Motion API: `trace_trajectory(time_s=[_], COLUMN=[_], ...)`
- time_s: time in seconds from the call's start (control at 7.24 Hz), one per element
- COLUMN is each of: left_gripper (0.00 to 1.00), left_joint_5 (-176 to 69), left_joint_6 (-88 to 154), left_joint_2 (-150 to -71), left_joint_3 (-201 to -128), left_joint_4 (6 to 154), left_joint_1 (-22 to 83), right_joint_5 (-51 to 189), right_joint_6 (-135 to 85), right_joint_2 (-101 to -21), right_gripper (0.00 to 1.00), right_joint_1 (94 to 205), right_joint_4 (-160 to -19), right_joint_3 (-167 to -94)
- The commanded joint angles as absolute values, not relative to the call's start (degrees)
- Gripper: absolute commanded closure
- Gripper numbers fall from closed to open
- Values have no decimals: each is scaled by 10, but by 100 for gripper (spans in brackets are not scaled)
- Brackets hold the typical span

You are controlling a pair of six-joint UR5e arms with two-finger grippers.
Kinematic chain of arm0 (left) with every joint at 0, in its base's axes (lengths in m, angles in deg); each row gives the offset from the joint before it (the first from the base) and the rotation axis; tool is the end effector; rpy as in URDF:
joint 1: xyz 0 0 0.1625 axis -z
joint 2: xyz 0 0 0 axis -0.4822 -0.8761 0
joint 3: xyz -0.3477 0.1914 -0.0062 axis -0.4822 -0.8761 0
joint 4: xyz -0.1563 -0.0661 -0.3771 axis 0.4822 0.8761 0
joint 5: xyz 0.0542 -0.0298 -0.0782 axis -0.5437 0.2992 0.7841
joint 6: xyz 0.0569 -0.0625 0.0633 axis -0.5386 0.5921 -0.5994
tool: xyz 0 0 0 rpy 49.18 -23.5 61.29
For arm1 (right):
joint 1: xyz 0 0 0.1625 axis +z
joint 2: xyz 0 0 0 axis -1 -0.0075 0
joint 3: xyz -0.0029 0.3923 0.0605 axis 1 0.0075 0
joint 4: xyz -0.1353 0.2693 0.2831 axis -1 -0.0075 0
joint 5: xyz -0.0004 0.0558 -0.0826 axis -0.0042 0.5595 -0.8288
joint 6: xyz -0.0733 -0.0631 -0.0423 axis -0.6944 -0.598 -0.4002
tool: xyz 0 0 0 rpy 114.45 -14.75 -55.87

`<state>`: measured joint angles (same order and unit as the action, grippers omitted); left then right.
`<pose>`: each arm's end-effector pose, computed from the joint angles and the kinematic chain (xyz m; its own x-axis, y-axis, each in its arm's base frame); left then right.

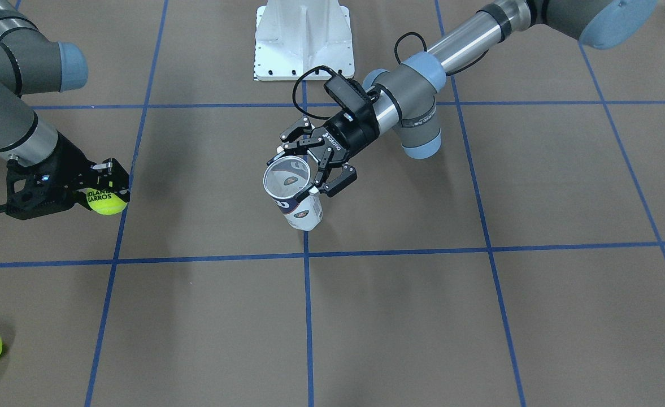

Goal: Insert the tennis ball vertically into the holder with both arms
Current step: 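Carry the yellow ball with the right gripper over the can's open top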

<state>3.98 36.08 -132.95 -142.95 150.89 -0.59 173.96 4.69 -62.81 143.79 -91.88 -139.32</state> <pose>0.5211 -0.4540 0.1770 0.4552 0.8163 -0.3554 0.5865 0.0254 0.8096 -0.2920 -0.5211 0.3403 0.5977 -0.1016 0.7952 0.0191 0.9935 0.1126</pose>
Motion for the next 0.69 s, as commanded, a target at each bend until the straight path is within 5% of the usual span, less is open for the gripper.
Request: trace_trajectory(time_s=[0.0,0.55], left_gripper=[21,21], left_joint_5=[3,-55], left_joint_6=[362,360], left_joint_2=[-1335,-1332], left_joint_3=[-1413,-1399], left_joint_4=[1556,1621], left_joint_1=[-27,-68], right_joint_5=[1741,1742], right_joint_6=[105,178], right_joint_2=[-549,-494], right_gripper=[100,100], right_joint_1=[1439,1433], right_joint_4=[-1030,-1046], right_joint_3=[-1437,-1443])
